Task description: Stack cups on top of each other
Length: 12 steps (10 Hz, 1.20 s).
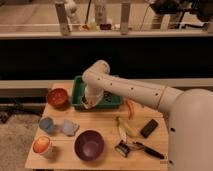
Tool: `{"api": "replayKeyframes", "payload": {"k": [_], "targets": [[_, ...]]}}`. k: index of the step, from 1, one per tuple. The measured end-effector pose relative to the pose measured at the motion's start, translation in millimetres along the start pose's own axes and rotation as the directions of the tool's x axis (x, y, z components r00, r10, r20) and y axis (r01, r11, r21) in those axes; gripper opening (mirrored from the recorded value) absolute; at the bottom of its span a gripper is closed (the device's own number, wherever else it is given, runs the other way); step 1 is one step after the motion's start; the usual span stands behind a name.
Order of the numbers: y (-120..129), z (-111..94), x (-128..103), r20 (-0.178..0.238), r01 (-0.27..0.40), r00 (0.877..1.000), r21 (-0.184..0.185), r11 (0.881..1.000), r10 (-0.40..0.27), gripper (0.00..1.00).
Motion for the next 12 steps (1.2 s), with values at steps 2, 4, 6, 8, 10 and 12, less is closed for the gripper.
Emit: {"api": "replayKeyframes", "payload": {"k": [2,4,6,8,10,12], "targets": [[-30.6,1.2,-48.7,0.019,0.123,0.992,0.004,0.992,-0.124,0.02],[-66.7,0.9,-100.0,0.033,0.267,0.963,0.012,0.963,-0.268,0.02],[-98.2,-3.6,-137.8,0.030,0.388,0.921,0.016,0.921,-0.389,0.02],[-125.5,-24.8,-155.8,0.029,0.479,0.877,0.022,0.877,-0.480,0.02],[-135.0,-38.6,-160.7,0.049,0.519,0.853,0.034,0.854,-0.520,0.02],[-141.2,-33.9,-167.2,0.073,0.539,0.838,0.041,0.841,-0.541,0.02]]}}
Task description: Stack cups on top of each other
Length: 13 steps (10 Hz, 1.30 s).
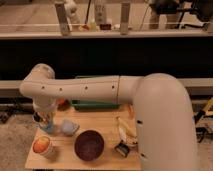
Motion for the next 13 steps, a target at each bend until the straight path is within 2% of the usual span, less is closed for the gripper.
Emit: {"api": "replayKeyframes", "payload": {"k": [3,6,13], "targets": [[-1.4,22.6,2.9,0.026,0.004,1.000,-0.006,1.000,-0.004,0.02],[-6.3,33.2,8.5,0.037,0.011,0.999,-0.009,1.000,-0.010,0.02],[-6.5,33.5,8.6,0.039,0.012,0.999,-0.010,1.000,-0.012,0.02]]}}
